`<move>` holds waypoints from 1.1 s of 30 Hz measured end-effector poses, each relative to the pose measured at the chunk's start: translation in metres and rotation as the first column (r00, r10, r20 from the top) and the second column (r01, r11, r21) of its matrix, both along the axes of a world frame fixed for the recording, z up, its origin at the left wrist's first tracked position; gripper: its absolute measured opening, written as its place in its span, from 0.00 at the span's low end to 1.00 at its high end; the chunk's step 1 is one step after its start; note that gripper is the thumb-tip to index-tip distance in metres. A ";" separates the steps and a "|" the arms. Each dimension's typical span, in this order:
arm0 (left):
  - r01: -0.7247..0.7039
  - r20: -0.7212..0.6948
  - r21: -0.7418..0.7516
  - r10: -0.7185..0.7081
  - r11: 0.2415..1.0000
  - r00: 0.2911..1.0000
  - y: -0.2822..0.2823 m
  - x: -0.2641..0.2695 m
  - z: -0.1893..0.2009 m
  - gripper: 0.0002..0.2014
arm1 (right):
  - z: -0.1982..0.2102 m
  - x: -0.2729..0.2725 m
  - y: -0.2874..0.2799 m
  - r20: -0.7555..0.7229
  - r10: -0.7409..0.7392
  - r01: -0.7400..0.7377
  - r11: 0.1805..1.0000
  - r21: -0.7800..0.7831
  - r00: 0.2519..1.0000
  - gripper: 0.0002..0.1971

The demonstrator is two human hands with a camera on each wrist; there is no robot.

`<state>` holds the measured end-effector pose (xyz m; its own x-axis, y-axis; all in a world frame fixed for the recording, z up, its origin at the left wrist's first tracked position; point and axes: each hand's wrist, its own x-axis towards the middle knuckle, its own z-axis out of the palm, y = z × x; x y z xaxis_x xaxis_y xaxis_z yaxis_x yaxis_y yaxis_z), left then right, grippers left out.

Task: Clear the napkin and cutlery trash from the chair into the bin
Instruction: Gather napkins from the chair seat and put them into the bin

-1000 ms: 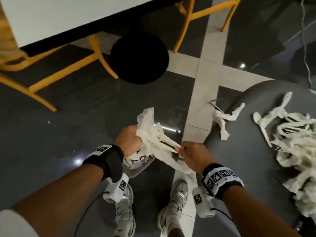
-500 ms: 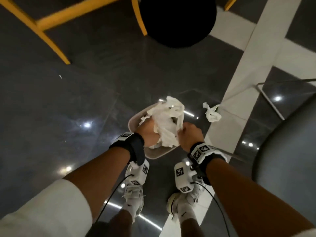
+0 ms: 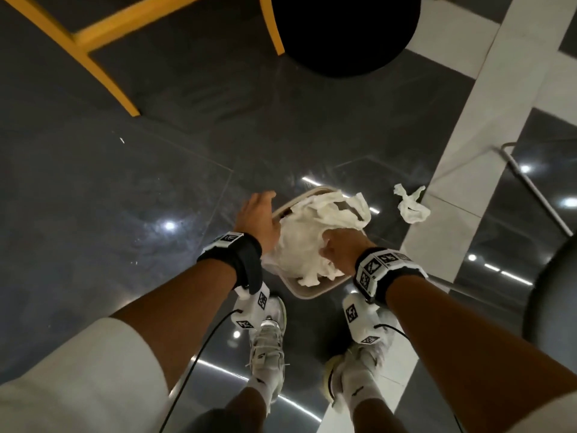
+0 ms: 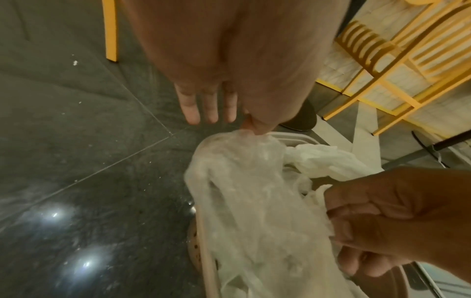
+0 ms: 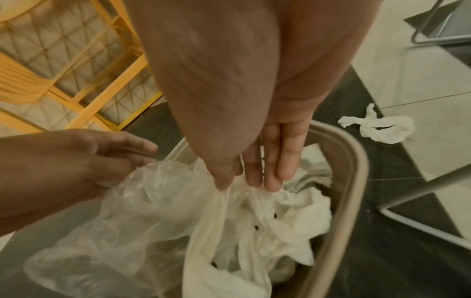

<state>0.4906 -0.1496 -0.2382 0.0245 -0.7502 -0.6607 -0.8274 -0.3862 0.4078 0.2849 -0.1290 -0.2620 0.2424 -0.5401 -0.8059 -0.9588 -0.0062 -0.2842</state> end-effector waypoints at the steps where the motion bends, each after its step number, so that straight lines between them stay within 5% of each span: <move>1: -0.031 -0.018 0.029 0.031 0.999 0.999 0.001 0.003 -0.008 0.29 | -0.008 0.006 0.000 -0.004 0.002 -0.002 1.000 -0.008 1.000 0.18; 5: -0.076 -0.050 0.116 0.083 0.990 0.995 0.009 0.000 -0.035 0.16 | -0.032 0.020 0.008 -0.025 -0.054 0.055 0.998 0.034 0.998 0.16; 7: -0.108 -0.028 0.035 0.110 0.993 0.994 0.011 -0.001 -0.043 0.05 | -0.030 0.014 0.003 0.003 -0.094 0.094 0.995 0.023 0.996 0.11; 10: -0.146 -0.017 -0.064 0.145 0.987 0.989 0.006 -0.009 -0.050 0.03 | -0.006 -0.012 -0.014 0.065 -0.247 0.251 0.965 -0.070 0.967 0.13; 15: -0.213 -0.051 -0.228 0.207 0.950 0.977 -0.016 -0.027 -0.055 0.05 | 0.011 -0.066 -0.054 0.314 -0.645 0.718 0.613 -0.331 0.696 0.14; 18: -0.300 -0.147 -0.296 0.267 0.907 0.952 -0.037 -0.046 -0.063 0.06 | -0.026 -0.112 -0.079 0.238 -0.749 0.762 0.498 -0.413 0.618 0.12; 20: -0.330 -0.207 -0.357 0.270 0.874 0.940 -0.060 -0.059 -0.071 0.07 | -0.062 -0.142 -0.093 0.089 -0.787 0.743 0.531 -0.407 0.611 0.14; 25: -0.371 -0.254 -0.457 0.280 0.809 0.926 -0.112 -0.083 -0.092 0.07 | -0.147 -0.187 -0.104 -0.277 -0.575 0.516 0.816 -0.261 0.770 0.17; 29: -0.367 -0.287 -0.484 0.251 0.795 0.924 -0.134 -0.096 -0.103 0.08 | -0.210 -0.195 -0.106 -0.359 -0.515 0.500 0.854 -0.142 0.779 0.24; 33: -0.364 -0.304 -0.507 0.233 0.781 0.924 -0.147 -0.105 -0.106 0.08 | -0.299 -0.219 -0.102 -0.283 -0.478 0.469 0.877 -0.102 0.832 0.26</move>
